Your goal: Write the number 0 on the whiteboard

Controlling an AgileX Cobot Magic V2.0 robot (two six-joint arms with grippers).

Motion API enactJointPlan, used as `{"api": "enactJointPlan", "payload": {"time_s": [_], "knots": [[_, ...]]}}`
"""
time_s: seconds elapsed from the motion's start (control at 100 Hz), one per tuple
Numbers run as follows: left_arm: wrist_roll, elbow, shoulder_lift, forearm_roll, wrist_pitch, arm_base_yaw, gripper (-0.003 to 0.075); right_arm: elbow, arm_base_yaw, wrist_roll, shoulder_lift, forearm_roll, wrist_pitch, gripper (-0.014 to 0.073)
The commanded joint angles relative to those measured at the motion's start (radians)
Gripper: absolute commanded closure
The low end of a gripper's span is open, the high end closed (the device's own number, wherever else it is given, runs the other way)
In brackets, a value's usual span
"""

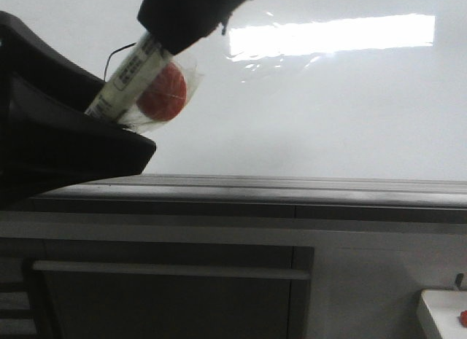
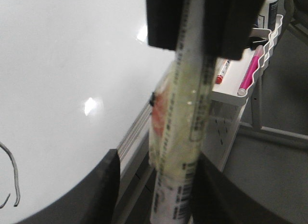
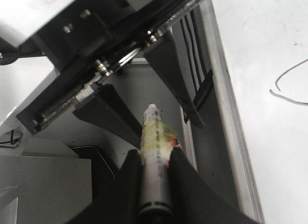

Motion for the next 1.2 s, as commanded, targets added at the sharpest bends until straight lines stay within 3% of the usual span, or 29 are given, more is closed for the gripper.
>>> {"api": "enactJointPlan", "payload": {"time_s": [0.0,0.22,0.29,0.38,0.47,0.61,0.78,0.85,1.06,1.19], "knots": [[-0.007,-0.035,-0.009,-0.021,-0.076,0.0,0.0426,-0.023,0.003,-0.011,-0.033,0.032,-0.035,0.0643],[-0.007,-0.035,-0.009,-0.021,-0.076,0.0,0.0435,-0.023,0.003,-0.011,-0.031,0.032,-0.035,0.0643],[-0.007,-0.035,-0.009,-0.021,-0.076,0.0,0.0526,-0.023,0.003,-0.011,-0.031,0.032,-0.037,0.0643],[-0.007,-0.035,-0.009,-0.021,-0.076,0.0,0.073,-0.023,0.003,-0.011,-0.031,0.032,-0.046,0.0643],[-0.014,-0.035,-0.009,-0.021,-0.076,0.0,0.0741,-0.023,0.003,-0.015,-0.031,0.034,-0.038,0.0634],[-0.016,-0.035,-0.009,-0.077,-0.078,0.0,0.0741,-0.023,0.003,-0.025,-0.031,0.034,-0.029,0.0458],[-0.016,-0.035,-0.009,-0.195,-0.078,0.002,0.0741,-0.023,-0.006,-0.021,-0.031,0.034,-0.103,0.0041],[-0.016,-0.035,-0.009,-0.27,-0.078,0.01,0.0741,-0.023,-0.021,-0.021,-0.031,0.034,-0.129,-0.0056],[-0.016,-0.035,-0.009,-0.401,-0.08,0.117,0.0741,-0.023,-0.077,0.029,-0.031,0.034,-0.144,-0.0041],[-0.016,-0.035,-0.009,-0.637,-0.08,0.226,0.0741,-0.023,-0.09,0.056,-0.031,0.034,-0.121,-0.002]]}}
